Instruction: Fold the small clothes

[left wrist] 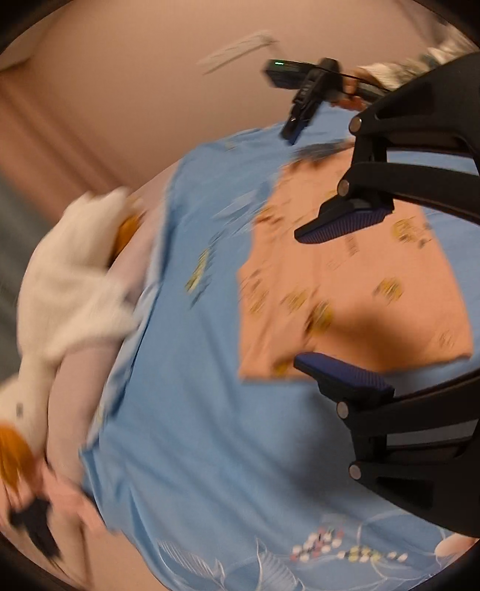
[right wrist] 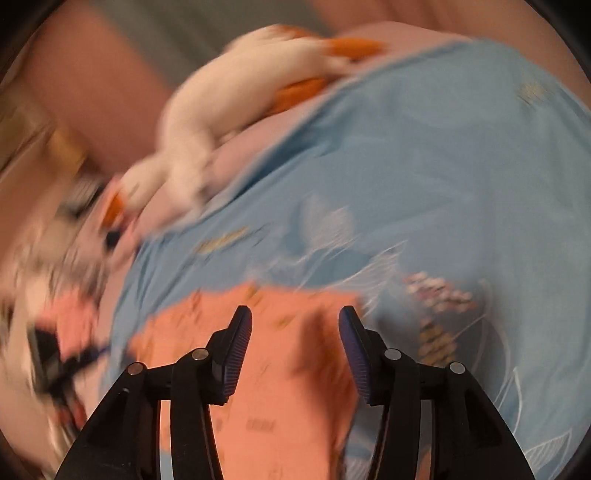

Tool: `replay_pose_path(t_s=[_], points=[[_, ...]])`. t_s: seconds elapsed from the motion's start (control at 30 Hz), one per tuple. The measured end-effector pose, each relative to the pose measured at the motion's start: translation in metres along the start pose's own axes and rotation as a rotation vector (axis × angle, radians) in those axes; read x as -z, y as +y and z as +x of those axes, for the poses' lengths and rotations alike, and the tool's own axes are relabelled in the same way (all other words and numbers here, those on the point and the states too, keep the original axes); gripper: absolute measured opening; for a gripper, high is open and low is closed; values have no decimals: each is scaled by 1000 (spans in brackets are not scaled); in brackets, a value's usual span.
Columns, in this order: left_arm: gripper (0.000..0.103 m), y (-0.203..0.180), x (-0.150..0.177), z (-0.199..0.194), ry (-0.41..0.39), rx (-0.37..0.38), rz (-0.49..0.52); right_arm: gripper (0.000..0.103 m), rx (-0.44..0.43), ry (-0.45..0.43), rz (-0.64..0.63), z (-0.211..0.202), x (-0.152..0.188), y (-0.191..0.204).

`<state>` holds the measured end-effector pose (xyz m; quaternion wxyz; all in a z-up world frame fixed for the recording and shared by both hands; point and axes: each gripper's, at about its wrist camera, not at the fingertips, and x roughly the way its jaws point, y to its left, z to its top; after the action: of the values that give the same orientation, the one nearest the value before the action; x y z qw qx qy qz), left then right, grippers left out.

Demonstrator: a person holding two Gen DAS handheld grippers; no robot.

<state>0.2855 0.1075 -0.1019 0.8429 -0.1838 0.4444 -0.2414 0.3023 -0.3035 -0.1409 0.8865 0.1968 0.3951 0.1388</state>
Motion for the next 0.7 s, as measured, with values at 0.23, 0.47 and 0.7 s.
replay_pose_path(t_s=[0.23, 0.47, 0.7], points=[[24, -26, 30, 64, 159, -65, 147, 17, 29, 182, -255, 40, 51, 41], [24, -13, 5, 107, 109, -102, 123, 17, 73, 165, -257, 84, 22, 42], [27, 5, -59, 111, -52, -97, -40, 17, 46, -44, -135, 81, -40, 35]])
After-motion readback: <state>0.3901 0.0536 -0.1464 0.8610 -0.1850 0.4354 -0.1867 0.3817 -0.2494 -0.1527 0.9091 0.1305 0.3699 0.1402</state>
